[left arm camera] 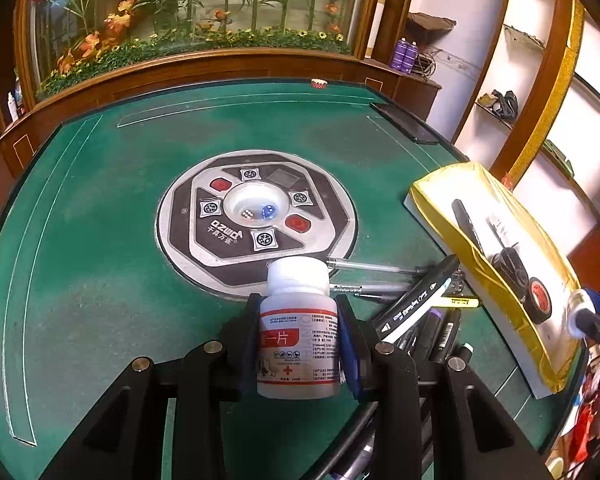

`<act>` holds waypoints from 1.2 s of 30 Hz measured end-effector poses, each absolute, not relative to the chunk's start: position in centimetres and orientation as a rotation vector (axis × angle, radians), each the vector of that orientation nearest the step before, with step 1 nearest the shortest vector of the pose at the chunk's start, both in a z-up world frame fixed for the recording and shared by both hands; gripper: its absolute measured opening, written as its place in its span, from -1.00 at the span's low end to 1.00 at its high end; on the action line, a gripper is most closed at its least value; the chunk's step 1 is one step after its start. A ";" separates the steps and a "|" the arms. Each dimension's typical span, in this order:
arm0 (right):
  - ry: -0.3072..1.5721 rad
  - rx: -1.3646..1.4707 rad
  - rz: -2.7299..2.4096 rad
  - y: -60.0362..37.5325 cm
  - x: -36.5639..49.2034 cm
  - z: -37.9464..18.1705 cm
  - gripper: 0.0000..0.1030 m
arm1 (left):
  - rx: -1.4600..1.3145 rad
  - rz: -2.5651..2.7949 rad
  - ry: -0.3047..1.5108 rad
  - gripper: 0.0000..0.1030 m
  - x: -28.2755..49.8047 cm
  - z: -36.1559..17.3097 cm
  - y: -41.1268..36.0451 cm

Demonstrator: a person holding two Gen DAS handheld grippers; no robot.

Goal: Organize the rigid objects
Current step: 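Grasp the QR-labelled white bottle with the right tool while the left carries its bottle to the tray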

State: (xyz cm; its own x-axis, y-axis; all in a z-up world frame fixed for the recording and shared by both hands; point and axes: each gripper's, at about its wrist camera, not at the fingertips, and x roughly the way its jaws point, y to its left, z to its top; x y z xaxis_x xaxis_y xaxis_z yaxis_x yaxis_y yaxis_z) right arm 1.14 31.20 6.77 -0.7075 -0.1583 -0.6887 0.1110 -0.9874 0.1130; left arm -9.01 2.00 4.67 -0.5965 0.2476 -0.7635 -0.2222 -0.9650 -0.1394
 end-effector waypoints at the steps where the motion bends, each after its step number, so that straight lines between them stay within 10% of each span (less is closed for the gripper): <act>1: -0.107 1.134 -2.777 31.6 1.1 6.7 0.11 | -1.247 2.592 -0.041 -0.29 -9.0 4.6 2.0; 36: -0.368 1.269 -2.791 40.6 -6.1 4.0 0.11 | -1.211 2.112 0.073 -0.29 -2.6 4.5 24.9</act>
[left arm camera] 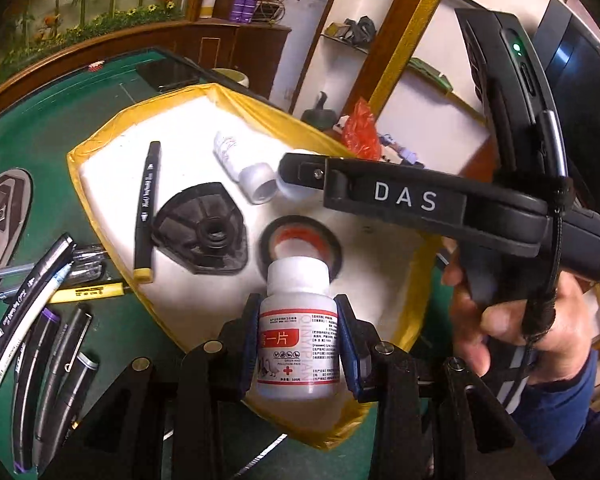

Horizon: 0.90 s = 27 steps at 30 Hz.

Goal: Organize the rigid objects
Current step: 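Grasp the QR-labelled white bottle with the right tool while the left carries its bottle to the tray, then grasp a black marker from the pile with the left tool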

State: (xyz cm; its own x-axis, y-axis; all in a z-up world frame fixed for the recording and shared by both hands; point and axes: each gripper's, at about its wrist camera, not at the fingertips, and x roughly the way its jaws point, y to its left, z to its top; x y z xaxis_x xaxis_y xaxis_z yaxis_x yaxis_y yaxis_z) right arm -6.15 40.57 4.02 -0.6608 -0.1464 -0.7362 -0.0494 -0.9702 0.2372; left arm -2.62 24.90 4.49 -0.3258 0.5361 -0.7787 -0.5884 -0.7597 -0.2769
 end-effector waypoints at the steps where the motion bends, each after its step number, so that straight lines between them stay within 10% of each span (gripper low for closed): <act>1: -0.357 1.279 -2.794 40.5 -6.3 3.8 0.11 | -1.213 2.118 0.075 -0.29 -2.7 4.3 24.8; 27: -0.354 1.156 -2.875 40.8 -1.3 5.8 0.23 | -1.078 2.204 0.023 0.09 -2.6 5.0 23.4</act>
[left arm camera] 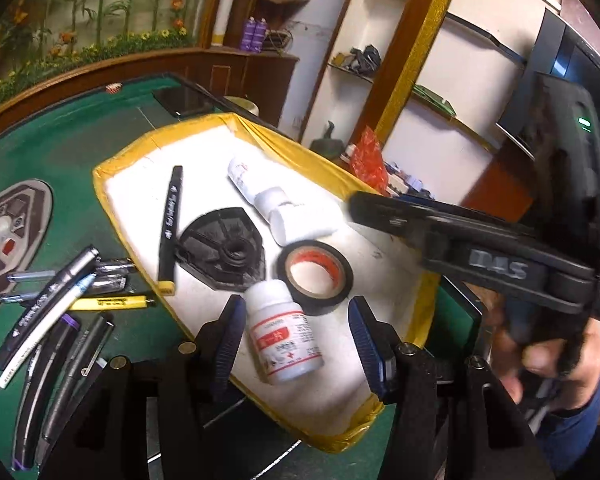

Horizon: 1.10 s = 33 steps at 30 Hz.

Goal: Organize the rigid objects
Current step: 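Grasp a black marker from the pile with the left tool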

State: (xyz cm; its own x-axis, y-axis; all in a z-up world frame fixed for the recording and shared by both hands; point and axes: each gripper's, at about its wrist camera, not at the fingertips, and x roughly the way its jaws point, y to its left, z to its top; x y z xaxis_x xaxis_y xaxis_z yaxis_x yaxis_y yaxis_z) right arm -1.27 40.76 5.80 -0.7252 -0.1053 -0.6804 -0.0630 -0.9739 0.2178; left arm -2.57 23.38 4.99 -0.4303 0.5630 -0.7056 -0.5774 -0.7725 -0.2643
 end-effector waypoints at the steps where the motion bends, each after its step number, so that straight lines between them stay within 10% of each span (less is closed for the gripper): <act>1: -0.353 1.142 -2.878 40.7 -0.8 6.2 0.23 | -1.070 2.213 0.025 0.09 -2.6 5.1 23.3; 33: -0.167 1.098 -2.547 29.6 4.2 5.4 0.25 | -1.332 2.487 0.085 0.10 4.8 1.8 4.4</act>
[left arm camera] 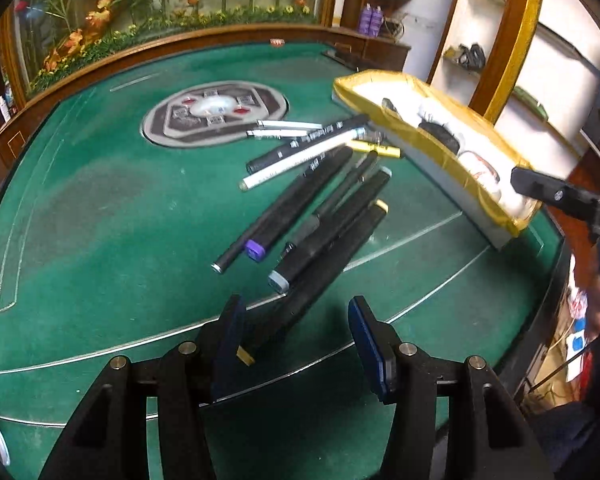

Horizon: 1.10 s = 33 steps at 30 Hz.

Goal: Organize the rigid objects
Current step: 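Grasp a black marker from the pile with the left tool, then grasp another black marker from the pile with the right tool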

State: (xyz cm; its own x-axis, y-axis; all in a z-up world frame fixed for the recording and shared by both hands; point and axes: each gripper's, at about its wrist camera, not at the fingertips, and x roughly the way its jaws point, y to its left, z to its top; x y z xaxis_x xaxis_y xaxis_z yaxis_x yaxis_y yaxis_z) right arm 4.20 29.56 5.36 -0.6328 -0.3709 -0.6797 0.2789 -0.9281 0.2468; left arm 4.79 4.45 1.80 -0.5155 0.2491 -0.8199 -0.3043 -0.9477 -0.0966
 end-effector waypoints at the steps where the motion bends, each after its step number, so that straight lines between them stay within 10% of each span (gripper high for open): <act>1: -0.165 1.098 -2.545 29.5 4.2 5.4 0.25 | -1.343 2.478 0.094 0.09 4.8 1.5 4.7; 16: -0.193 1.100 -2.497 29.2 4.2 4.6 0.25 | -1.349 2.445 0.256 -0.19 3.8 1.2 10.6; 18: -0.191 1.102 -2.488 28.9 4.3 4.6 0.25 | -1.336 2.442 0.252 -0.68 3.6 1.2 11.1; 33: -0.175 1.262 -2.260 21.6 -0.9 2.8 0.25 | -1.402 2.639 -0.067 -0.70 6.2 1.0 -1.0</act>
